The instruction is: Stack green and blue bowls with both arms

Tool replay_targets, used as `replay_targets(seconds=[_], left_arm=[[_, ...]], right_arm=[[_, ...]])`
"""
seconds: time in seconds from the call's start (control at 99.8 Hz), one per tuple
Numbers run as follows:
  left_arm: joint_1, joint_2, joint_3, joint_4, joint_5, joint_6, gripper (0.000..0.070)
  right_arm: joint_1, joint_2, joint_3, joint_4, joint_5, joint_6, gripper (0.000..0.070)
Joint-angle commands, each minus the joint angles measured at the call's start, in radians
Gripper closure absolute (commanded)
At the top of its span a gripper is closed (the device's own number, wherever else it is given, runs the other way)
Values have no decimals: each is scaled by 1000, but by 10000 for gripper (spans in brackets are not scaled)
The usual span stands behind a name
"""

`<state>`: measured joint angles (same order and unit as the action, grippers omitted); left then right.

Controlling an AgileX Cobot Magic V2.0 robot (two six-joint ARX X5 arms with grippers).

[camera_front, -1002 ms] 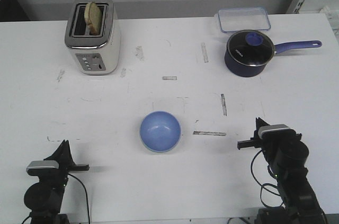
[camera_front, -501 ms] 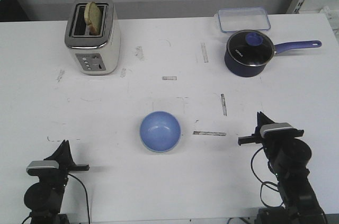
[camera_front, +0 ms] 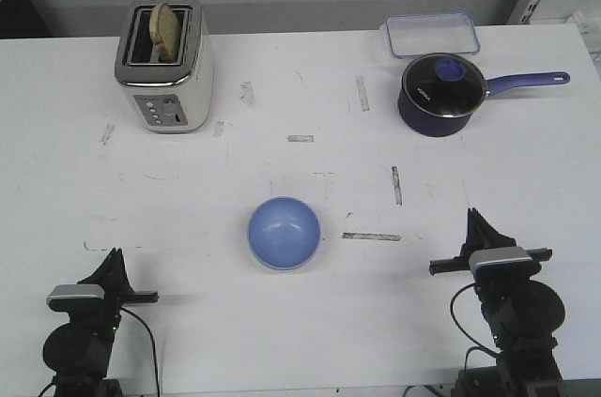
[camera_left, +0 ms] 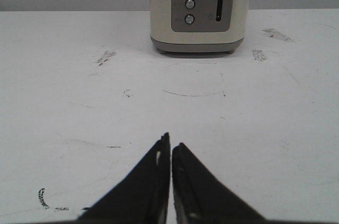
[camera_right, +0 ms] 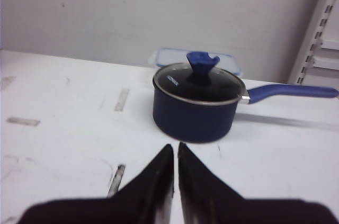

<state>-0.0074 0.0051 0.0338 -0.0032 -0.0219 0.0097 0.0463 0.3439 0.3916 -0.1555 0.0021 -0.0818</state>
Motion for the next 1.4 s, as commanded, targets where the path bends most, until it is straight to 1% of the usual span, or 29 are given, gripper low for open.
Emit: replay_targets(seconds=[0.0,0.19,0.27,0.371,0.391,0.451,0.531,0.711,1.392], left_arm=[[1,-2,-21,12,0,5,699],[1,-2,-21,12,0,5,699],[1,-2,-21,12,0,5,699],[1,-2,-21,12,0,5,699],[1,-2,-21,12,0,5,699],[1,-2,-21,12,0,5,699],[1,-2,-21,12,0,5,699],[1,-2,-20,12,0,5,699],[1,-2,-20,12,0,5,699]], right_arm=[[-2,-39,-51,14,3,10,699],[-2,-185,-246,80,3,85,699],[-2,-245,-318,112,2,93,699],[-3,-327,-381,100,2,95,699],[-5,-345,-379,69,2,93,699],[-16,-343,-379,52,6,92,699],[-44,-343,-379,51,5,95,699],[-103,-343,-379,50,5,136,699],[-105,-343,-379,50,5,132,699]])
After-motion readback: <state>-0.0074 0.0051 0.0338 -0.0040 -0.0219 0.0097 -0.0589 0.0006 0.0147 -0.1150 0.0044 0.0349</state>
